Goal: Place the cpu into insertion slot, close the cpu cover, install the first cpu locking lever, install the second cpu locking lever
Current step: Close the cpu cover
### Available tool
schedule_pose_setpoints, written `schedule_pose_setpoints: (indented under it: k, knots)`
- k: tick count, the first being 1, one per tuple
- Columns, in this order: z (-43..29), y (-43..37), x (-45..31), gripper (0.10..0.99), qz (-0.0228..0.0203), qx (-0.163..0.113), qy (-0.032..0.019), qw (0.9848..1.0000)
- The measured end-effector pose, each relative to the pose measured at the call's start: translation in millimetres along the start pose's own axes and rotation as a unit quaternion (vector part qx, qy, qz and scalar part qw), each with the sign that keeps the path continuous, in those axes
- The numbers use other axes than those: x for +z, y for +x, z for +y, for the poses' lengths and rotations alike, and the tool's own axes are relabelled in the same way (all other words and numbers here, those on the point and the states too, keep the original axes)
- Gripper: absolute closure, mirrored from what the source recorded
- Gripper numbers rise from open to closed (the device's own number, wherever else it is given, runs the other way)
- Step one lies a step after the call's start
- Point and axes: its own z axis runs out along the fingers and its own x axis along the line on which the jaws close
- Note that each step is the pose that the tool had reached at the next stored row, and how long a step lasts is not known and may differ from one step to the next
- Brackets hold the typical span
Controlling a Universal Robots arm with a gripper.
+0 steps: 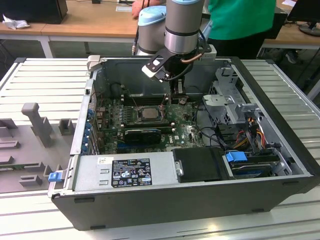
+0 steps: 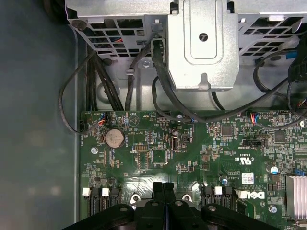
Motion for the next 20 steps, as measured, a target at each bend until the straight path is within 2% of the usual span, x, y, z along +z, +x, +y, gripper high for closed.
schedule_pose_setpoints:
  k: [20]
  knots:
    - [-4.1,-0.1,-0.2,0.98,0.0,0.0,0.0,1.0]
